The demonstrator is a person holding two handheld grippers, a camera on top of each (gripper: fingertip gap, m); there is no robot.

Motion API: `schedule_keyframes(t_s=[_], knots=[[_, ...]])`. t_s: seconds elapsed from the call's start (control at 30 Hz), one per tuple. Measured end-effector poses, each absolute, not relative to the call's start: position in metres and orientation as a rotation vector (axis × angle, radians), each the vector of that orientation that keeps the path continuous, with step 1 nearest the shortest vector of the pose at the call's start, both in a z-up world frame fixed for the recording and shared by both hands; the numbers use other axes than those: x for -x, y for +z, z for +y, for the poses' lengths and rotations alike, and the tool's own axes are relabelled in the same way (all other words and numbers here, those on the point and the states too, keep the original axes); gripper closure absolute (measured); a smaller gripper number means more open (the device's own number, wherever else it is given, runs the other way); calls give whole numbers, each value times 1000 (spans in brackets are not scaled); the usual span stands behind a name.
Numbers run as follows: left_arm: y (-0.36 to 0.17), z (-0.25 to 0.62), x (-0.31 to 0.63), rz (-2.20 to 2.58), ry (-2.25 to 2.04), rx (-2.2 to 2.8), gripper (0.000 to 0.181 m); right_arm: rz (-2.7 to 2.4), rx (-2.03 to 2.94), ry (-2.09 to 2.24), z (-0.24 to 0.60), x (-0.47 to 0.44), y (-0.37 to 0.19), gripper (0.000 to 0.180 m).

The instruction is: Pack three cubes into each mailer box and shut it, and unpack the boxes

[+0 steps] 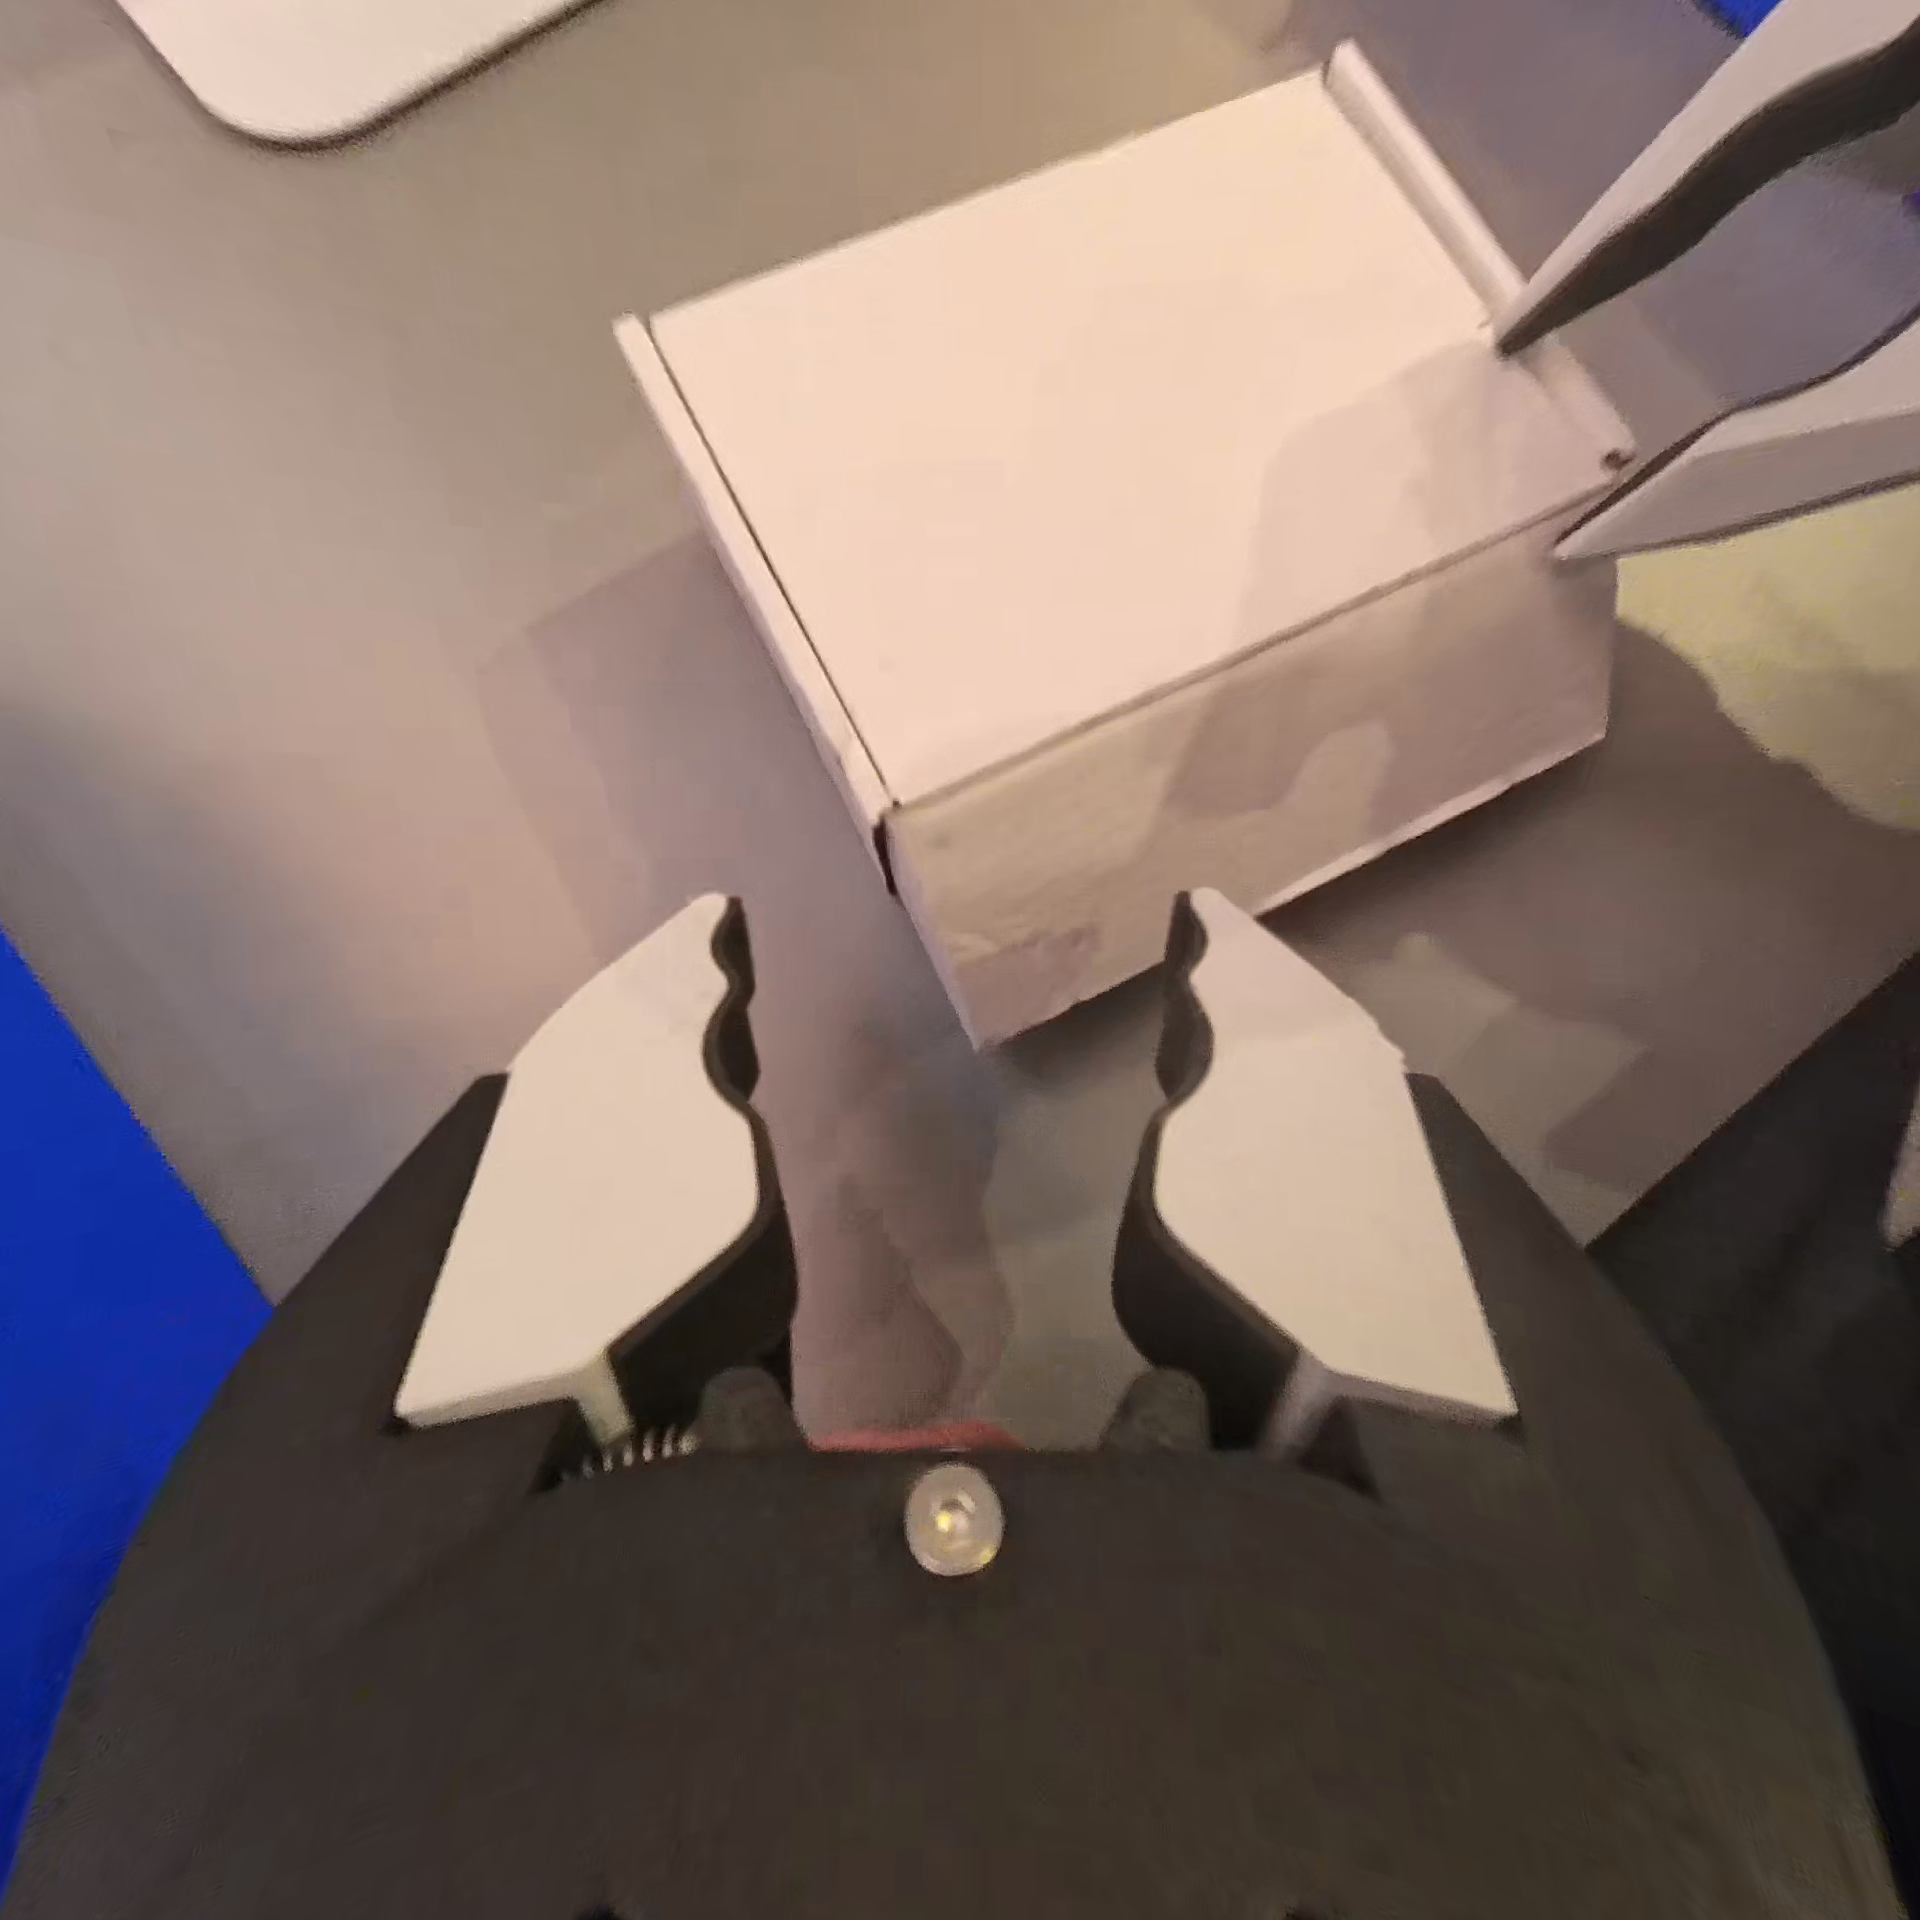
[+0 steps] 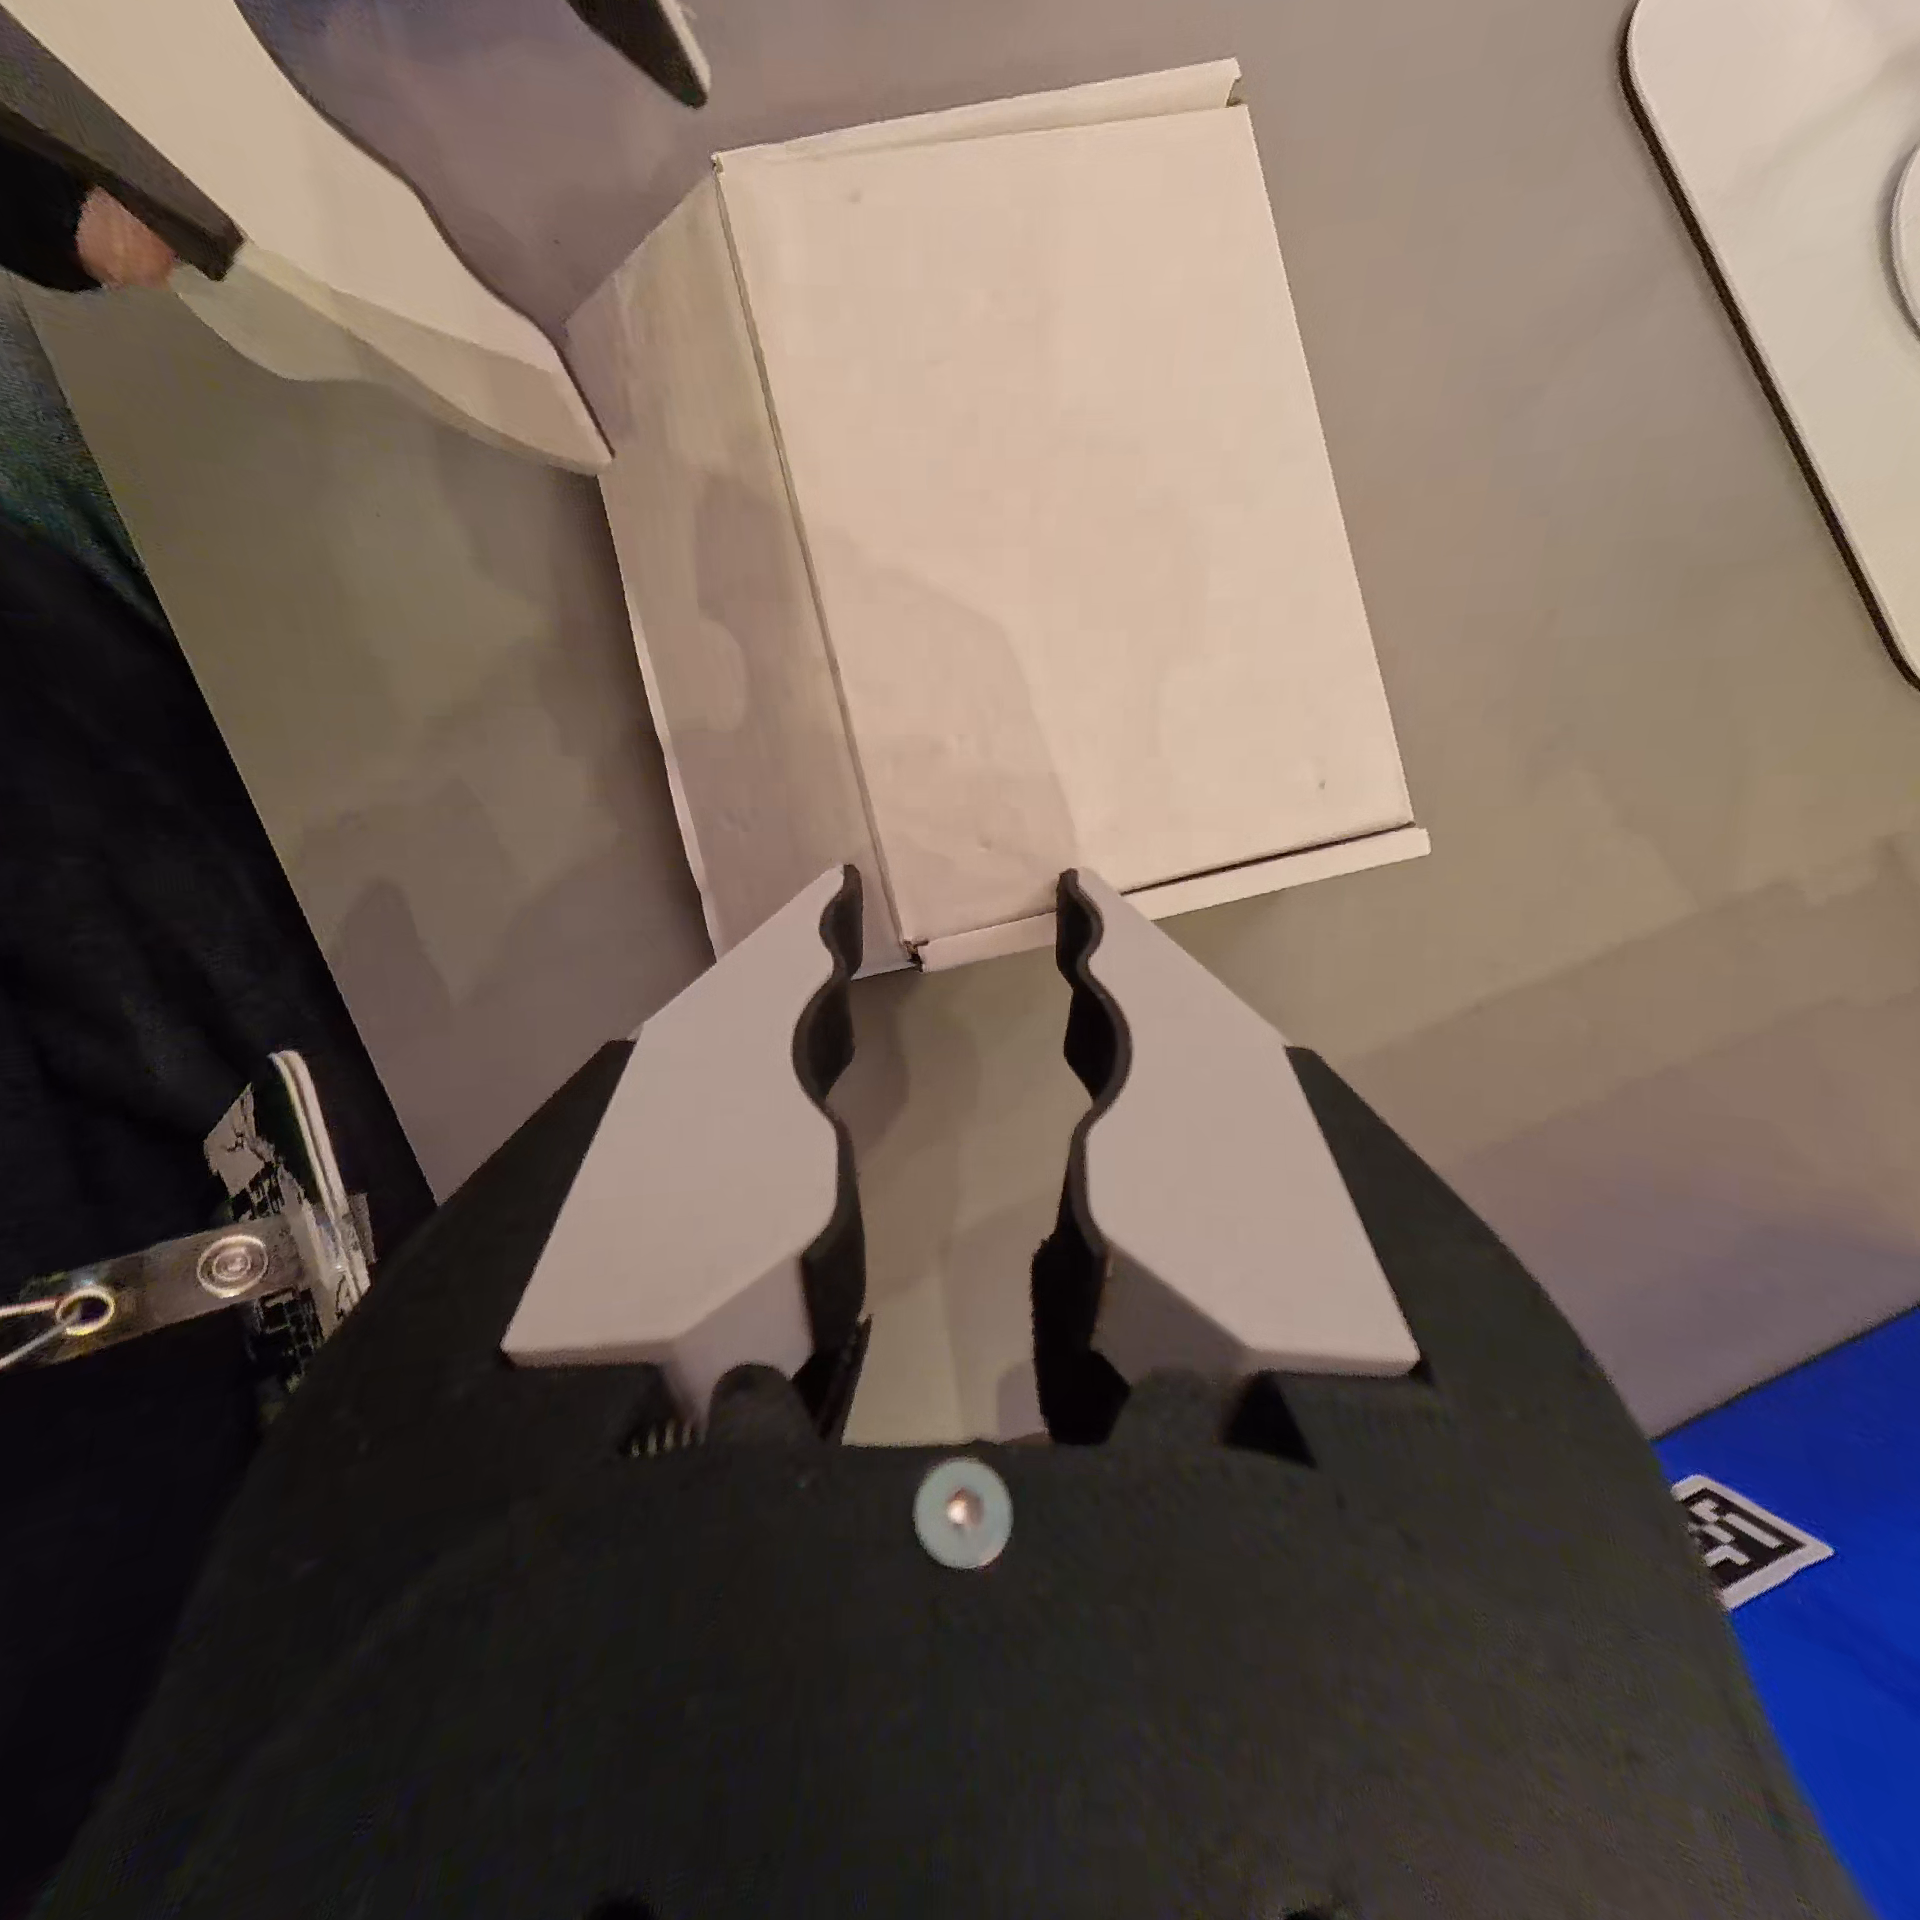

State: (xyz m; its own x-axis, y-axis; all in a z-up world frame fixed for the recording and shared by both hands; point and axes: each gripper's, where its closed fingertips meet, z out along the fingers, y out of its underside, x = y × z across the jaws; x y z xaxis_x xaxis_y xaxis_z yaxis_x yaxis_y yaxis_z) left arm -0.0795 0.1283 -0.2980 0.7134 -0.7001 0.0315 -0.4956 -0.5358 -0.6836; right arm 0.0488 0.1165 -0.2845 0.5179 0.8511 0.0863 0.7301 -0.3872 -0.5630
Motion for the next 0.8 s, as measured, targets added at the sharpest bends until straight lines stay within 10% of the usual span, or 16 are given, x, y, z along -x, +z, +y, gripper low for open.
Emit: schedule_keyframes(t_s=[0.23,0.47,0.8], knots=[[-316,129,70,961,-422,2257,126,-1284,2224,290,117,-50,-285,146],[-314,146,78,977,-378,2237,99,-1317,2232,271,118,-49,-285,146],[-317,168,62,1156,-365,2168,132,-1326,2221,293,119,-49,-285,149]])
